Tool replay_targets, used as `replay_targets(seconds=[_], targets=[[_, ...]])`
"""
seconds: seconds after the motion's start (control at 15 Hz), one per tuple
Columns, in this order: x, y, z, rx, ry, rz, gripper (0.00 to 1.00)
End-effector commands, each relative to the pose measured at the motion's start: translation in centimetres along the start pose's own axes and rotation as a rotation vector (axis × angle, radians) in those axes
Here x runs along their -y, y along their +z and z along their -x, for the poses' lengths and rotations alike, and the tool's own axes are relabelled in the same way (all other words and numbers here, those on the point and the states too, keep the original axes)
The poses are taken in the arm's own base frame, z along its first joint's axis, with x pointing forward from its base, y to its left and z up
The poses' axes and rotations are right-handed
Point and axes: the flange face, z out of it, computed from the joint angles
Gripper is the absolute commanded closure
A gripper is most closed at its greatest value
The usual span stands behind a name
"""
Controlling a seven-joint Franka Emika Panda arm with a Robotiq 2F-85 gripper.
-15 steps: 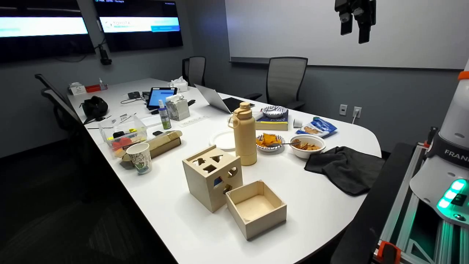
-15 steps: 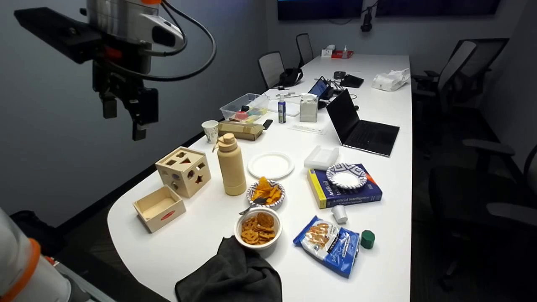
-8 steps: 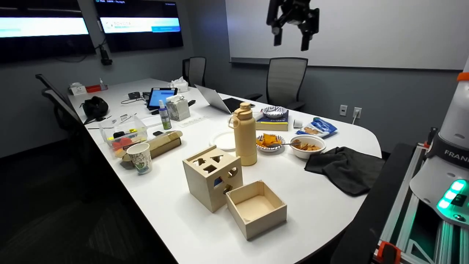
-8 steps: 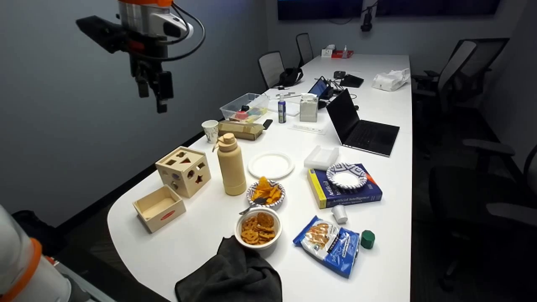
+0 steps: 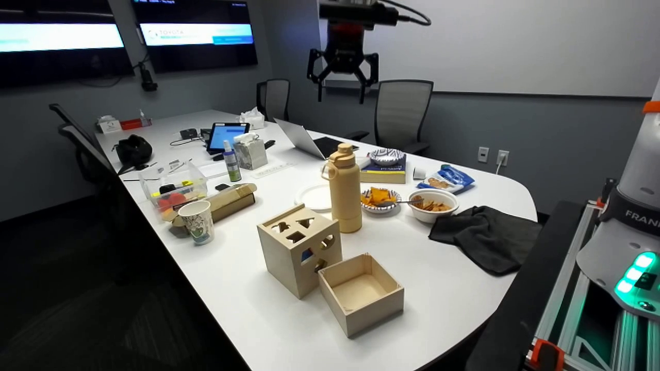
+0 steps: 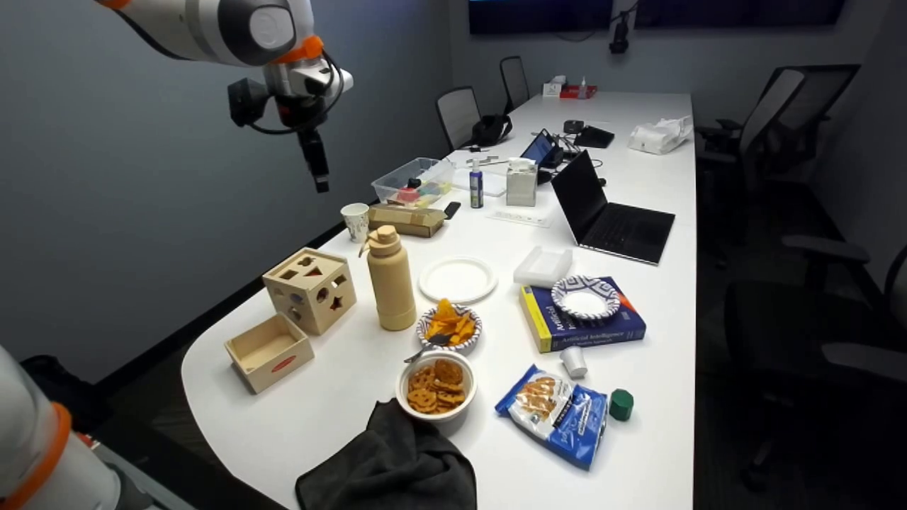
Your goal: Turn the brown bottle to the left
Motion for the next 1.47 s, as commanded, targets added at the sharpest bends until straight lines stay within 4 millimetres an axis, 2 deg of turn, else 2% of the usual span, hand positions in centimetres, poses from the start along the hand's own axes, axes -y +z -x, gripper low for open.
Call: replay_targets(seconds=[0.0, 0.33, 0.8, 1.07, 1.4], targets=[[0.7, 2.7, -2.4, -0.046, 0.174, 0.043, 0.00], [-1.1, 6.3, -4.7, -0.048, 0.332, 0.046, 0.00], [-2.0, 10.0, -6.9, -0.053, 0.376, 0.008, 0.00], [-2.2, 11.1, -7.3, -0.060, 0.382, 0.006, 0.00], [-2.2, 11.5, -7.7, -0.061, 0.391, 0.011, 0.00]])
